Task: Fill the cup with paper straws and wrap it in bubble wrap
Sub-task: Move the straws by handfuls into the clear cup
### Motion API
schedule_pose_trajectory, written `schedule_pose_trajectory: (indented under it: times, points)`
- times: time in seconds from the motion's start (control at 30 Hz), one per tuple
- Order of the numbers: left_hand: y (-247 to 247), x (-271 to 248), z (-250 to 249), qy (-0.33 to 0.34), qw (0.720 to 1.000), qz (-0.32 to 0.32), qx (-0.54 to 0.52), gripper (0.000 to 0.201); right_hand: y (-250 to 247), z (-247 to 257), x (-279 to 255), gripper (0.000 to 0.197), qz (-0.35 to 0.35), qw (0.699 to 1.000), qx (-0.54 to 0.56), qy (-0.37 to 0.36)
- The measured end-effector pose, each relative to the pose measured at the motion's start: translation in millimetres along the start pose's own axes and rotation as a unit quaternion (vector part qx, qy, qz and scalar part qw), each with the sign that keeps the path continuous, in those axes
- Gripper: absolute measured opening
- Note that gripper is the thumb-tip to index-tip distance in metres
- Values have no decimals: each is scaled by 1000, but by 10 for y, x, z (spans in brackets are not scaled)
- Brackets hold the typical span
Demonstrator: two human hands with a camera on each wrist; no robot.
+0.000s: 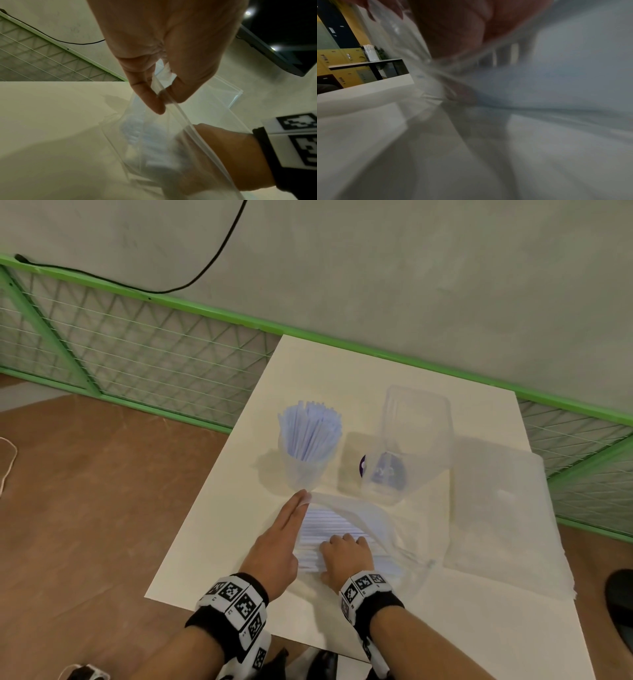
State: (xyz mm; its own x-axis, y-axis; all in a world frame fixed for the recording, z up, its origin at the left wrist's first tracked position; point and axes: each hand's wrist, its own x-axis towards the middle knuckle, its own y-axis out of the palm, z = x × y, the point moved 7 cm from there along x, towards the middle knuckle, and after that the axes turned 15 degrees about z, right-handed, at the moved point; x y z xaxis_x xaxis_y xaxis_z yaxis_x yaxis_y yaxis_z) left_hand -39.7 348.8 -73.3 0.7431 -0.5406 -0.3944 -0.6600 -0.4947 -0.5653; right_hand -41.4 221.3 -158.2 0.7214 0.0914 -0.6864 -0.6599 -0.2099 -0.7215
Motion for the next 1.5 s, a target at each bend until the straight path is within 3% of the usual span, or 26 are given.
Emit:
schedule_pose_trajectory:
  times: [0.27, 0.43, 0.63, 0.87, 1.03, 1.17, 1.2, 1.27, 1.33, 1.4, 1.5]
  points:
    - [3, -23, 4, -3, 1000, 0, -9, 103, -44, 5, -103, 40, -44, 998, 24, -26]
    - [-1, -12, 17, -11, 1000, 2, 0, 103, -41, 3, -88, 32, -23, 999, 31, -18]
    - [-16, -12, 16, -9, 1000, -1, 5, 104, -7, -1, -82, 44, -18, 999, 39, -33]
    - [-29, -16, 38, -9, 1000, -4, 5, 105, -9, 16, -129, 41, -30, 997, 9, -64]
    - [-51, -20, 52, 3, 1000, -11, -7, 104, -57, -118, -234, 38, -70, 988, 112, -76]
    - [-55, 4, 73, 0, 1000, -15, -5, 104, -255, -270, -424, 22, -145, 944, 282, -93]
    - [-56, 11, 78, 0, 1000, -15, -5, 104, -326, -285, -499, 27, -173, 915, 347, -113]
    - [-53, 25, 86, 4, 1000, -17, -3, 104, -449, -329, -658, 37, -226, 827, 494, -142]
    - [-57, 31, 98, 8, 1000, -21, -2, 104, -524, -356, -758, 31, -245, 753, 591, -155]
    - [-61, 31, 101, 10, 1000, -24, -1, 103, -521, -358, -782, 20, -236, 743, 608, -150]
    - [-67, 31, 87, 14, 1000, -25, 3, 102, -422, -424, -762, 15, -217, 772, 591, -86]
